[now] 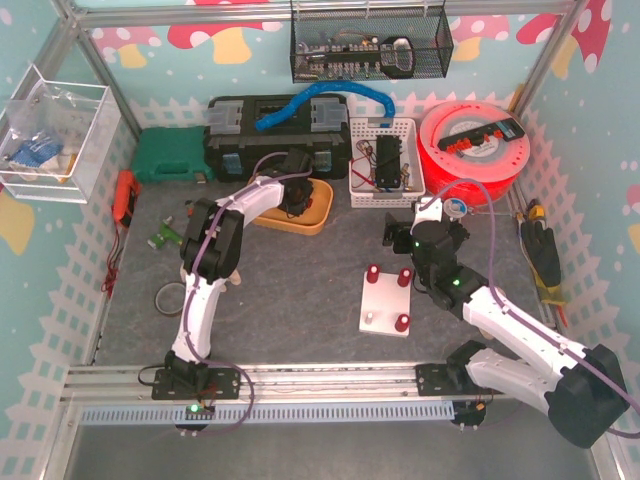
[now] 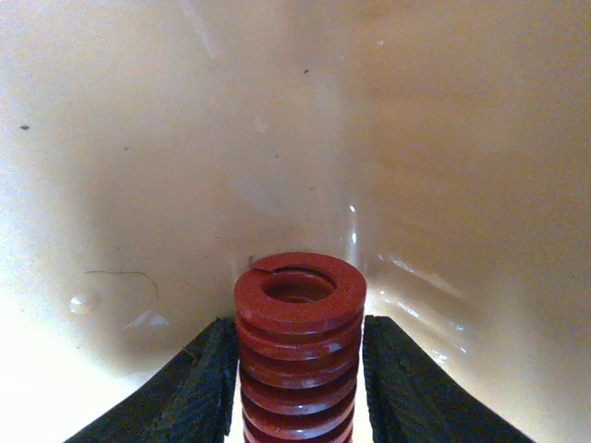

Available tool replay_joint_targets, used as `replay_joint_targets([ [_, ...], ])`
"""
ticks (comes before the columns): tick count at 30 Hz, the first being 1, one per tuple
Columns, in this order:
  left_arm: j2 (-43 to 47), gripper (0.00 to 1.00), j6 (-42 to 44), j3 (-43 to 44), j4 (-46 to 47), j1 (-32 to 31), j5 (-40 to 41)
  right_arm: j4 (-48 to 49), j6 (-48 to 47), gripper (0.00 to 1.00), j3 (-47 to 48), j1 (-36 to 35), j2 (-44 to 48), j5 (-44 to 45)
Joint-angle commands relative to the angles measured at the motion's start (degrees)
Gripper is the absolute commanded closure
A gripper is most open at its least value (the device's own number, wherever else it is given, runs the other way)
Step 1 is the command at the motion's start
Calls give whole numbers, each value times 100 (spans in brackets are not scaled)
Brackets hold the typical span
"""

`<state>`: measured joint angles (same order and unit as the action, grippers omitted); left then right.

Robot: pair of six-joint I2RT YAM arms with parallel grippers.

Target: Install the large spring

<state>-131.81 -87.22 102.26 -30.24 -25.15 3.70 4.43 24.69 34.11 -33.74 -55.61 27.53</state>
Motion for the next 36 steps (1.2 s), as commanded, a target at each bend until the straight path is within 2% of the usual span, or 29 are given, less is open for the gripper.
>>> replay_joint_targets([
  [1,-448,60,-52,-197,-832,69,35,146,45,1,-74,34,86,91],
  [9,-116,76,197,-146,-819,76,199,153,61,1,-97,32,151,90],
  [14,86,79,750,-61,-505,36,149,181,67,1,-102,33,127,14],
  [24,1432,81,1947,-1172,1300,-78,396,146,145,1,-33,29,-11,-148],
  [31,2491,86,2938,-2636,3142,-96,-59,-115,162,1,150,28,33,-255],
  [36,3213,86,4241,-3391,4398,-228,-398,-428,150,1,321,28,262,-579],
])
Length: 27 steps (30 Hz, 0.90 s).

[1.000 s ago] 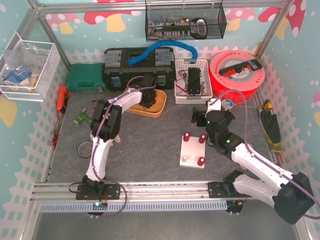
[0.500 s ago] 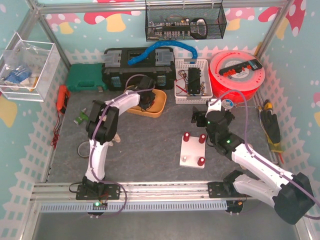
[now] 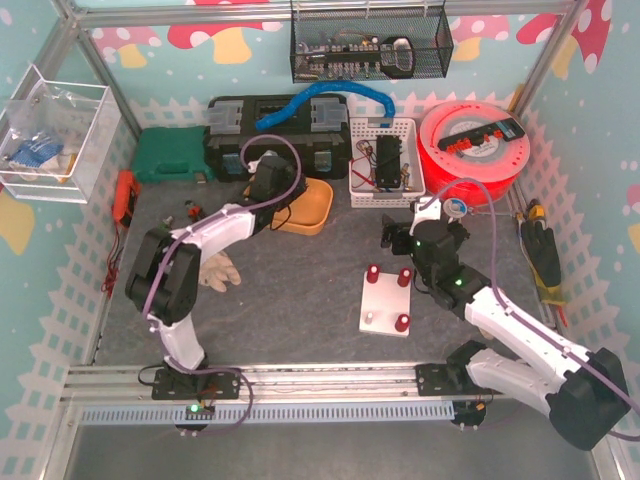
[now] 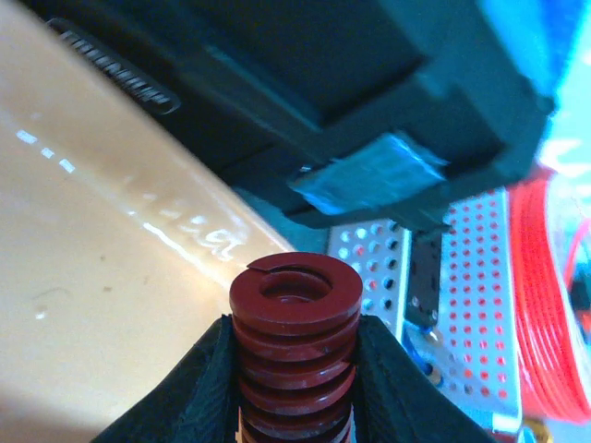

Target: Install the large spring

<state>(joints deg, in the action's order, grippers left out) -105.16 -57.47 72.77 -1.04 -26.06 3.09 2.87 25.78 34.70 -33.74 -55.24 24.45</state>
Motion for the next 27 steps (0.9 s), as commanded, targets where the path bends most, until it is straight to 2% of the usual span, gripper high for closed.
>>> replay_joint_targets([
  [1,707,86,1624,-662,1807,-216,-406,-343,49,1,290,33,275,-378],
  [6,1430,85,3101,-1876,3474,-634,-922,-908,292,2,552,34,439,-794],
  [11,1739,85,4207,-2554,4130,-985,-1195,-1260,316,6,878,30,459,-1788],
  [15,1936,86,4992,-3189,4757,-1224,-1256,-1551,421,14,1180,26,365,-2378],
  [23,2342,86,6405,-4446,5849,-2039,-758,-1905,374,31,1666,-20,-20,-3544],
  [27,2403,90,6747,-4980,6422,-2491,-205,-2050,373,39,1837,-260,-209,-3525],
])
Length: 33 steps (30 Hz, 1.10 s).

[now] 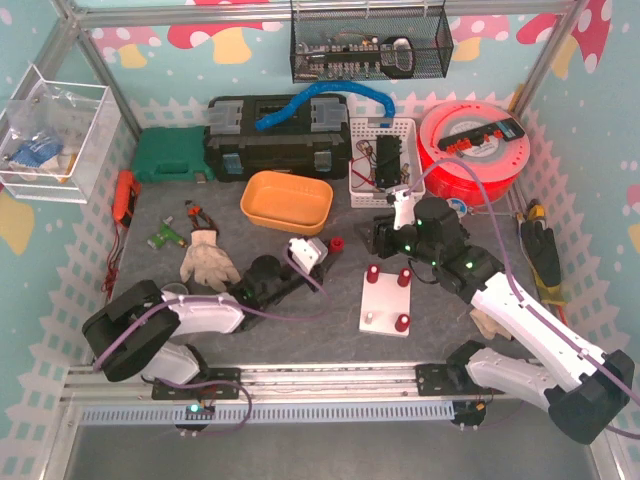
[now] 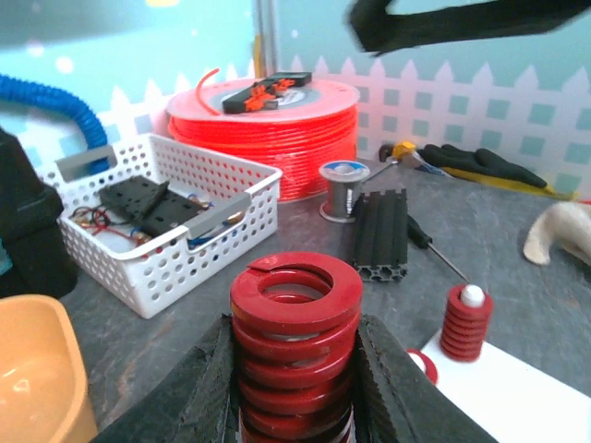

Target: Install the large spring

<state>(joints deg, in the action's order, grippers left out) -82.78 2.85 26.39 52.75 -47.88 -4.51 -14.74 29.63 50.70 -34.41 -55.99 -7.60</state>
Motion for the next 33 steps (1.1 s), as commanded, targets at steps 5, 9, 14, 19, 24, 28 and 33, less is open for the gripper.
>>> replay_joint_targets([
  [5,268,91,1061,-821,1690,-782,1211,-722,-32,43,531,-688,-465,54],
  [9,233,91,1237,-1067,2082,-868,1313,-1160,-63,43,863,-1206,-804,458],
  [14,249,91,1183,-1069,2044,-869,1395,-1383,-26,44,942,-1504,-1057,701],
  [19,155,91,1130,-1045,2062,-875,1331,-1343,-8,45,919,-1615,-1198,685],
  [24,156,91,1150,-1008,1959,-878,1296,-1347,-48,46,987,-1662,-1326,726],
  [28,200,91,1169,-1007,1931,-880,1295,-1301,-71,48,1066,-1676,-1495,732],
  [33,216,91,1213,-1013,1927,-890,1295,-1221,-62,51,1143,-1739,-1726,672],
])
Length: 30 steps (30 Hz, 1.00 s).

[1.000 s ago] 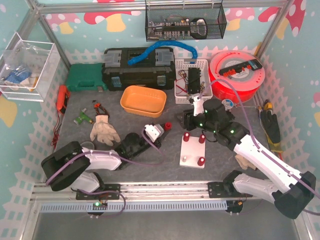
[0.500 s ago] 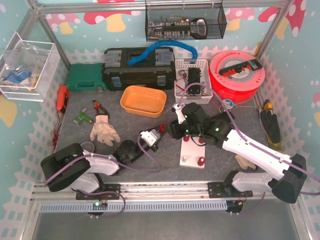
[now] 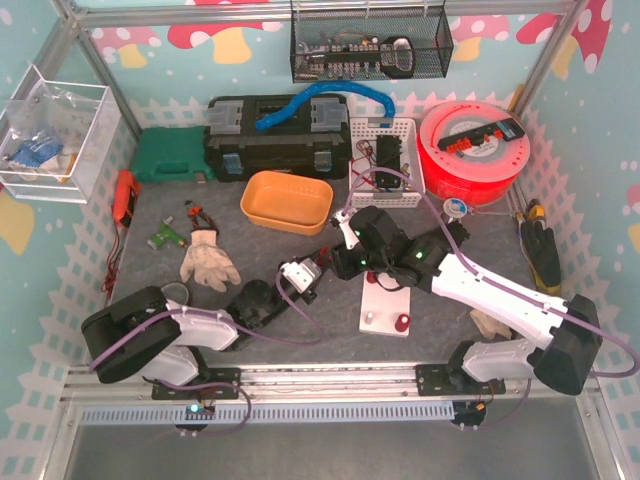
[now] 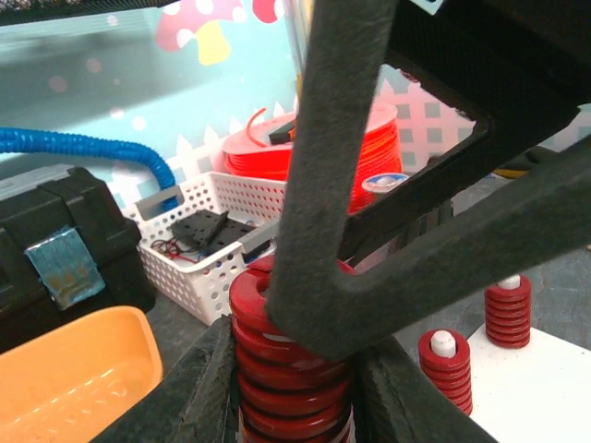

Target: Install the large spring

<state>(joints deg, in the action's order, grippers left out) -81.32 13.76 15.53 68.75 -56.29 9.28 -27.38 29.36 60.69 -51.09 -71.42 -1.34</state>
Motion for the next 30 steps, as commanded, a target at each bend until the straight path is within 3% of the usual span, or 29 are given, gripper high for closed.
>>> replay_joint_targets([
  [1,79,91,133,65,324,-50,-84,60,-36,51,145,-75,-218,42],
  [8,94,91,227,42,367,-83,-67,101,-54,52,130,-94,-413,-108],
  [14,109,86,257,29,390,-90,-8,92,-85,73,37,-90,-343,48],
  [20,96,63,202,64,300,-87,113,118,-65,100,-57,-94,-113,384],
  [23,124,47,169,88,228,-88,135,134,-55,100,-160,-94,70,626],
  [25,125,30,118,108,184,-88,215,132,-30,100,-244,-94,226,816],
  [30,123,10,-28,95,252,-63,543,-32,23,100,-418,-84,662,1177],
])
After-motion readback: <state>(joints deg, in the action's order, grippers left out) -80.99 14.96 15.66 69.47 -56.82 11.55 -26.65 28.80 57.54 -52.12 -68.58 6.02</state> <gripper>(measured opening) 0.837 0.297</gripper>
